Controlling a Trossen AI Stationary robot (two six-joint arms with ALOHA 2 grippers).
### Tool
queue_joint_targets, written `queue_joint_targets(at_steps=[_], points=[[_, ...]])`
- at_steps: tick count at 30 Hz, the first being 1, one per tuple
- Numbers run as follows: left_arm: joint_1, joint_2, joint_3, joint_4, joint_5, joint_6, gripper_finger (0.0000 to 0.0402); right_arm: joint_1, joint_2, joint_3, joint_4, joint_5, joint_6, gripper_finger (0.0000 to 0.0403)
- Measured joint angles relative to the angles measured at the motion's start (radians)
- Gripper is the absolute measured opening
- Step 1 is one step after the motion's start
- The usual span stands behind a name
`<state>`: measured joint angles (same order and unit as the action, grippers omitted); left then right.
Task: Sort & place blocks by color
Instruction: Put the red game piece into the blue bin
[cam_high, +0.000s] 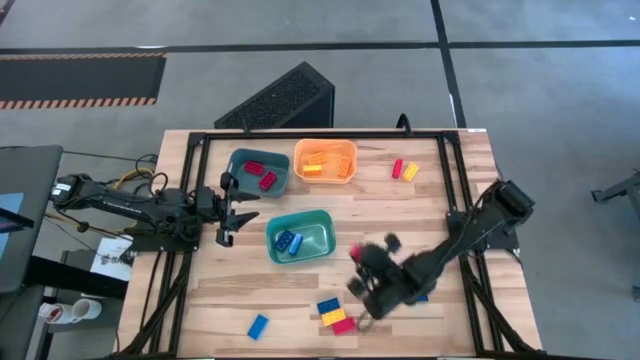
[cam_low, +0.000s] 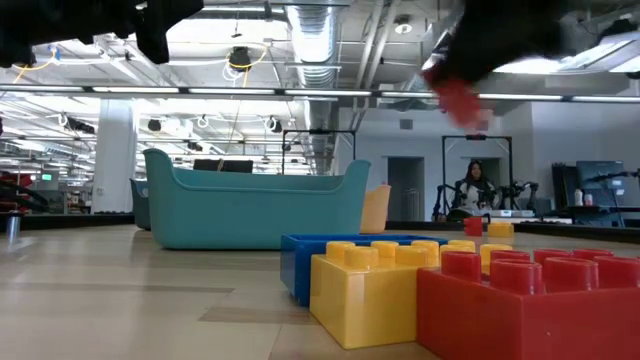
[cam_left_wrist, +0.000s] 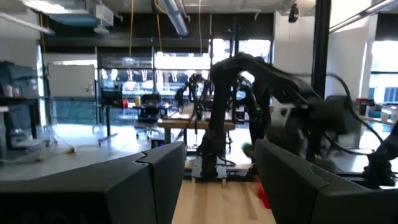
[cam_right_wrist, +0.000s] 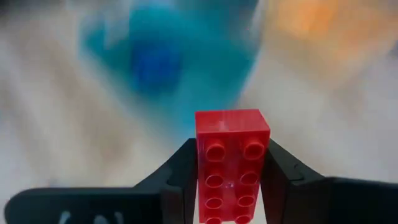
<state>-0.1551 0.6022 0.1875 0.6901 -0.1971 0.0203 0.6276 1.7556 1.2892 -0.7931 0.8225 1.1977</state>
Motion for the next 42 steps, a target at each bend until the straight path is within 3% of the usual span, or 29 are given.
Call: queue_joint_targets(at_steps=[4,8,10,13,16,23,28,35,42], points=[[0.0,0.006,0.0,-0.04,0.069,-0.01,0.0185,-0.061,-0.026,0.0,0.22,0.305,-0.243,0.0126],[0.04,0.03,0.001,-0.053,0.111,-0.022,0.0199,-0.127,-0.001,0.0,0.488,0.384,-0.499,0.0125],[0.073,0.049,0.001,-0.048,0.191,-0.053,0.0213,-0.168,0.026,0.0,0.62,0.321,-0.61,0.0125],[0.127,0.078,0.001,-0.047,0.314,-0.094,0.0238,-0.226,0.061,0.0,0.811,0.118,-0.759,0.0125],[0.176,0.094,0.001,-0.044,0.368,-0.131,0.026,-0.27,0.082,0.0,0.979,-0.049,-0.86,0.0125],[0.235,0.126,0.001,-0.04,0.54,-0.198,0.0285,-0.335,0.084,0.0,1.286,-0.167,-1.11,0.0125],[0.24,0.165,0.001,-0.003,0.542,-0.201,0.0287,-0.402,0.083,0.002,1.378,-0.311,-1.142,0.0126],[0.248,0.247,0.001,0.081,0.439,-0.264,0.0287,-0.466,0.083,0.002,1.378,-0.397,-1.094,0.0126],[0.269,0.331,0.034,0.09,0.452,-0.274,0.0287,-0.481,0.153,0.003,1.468,-0.458,-1.072,0.0127]])
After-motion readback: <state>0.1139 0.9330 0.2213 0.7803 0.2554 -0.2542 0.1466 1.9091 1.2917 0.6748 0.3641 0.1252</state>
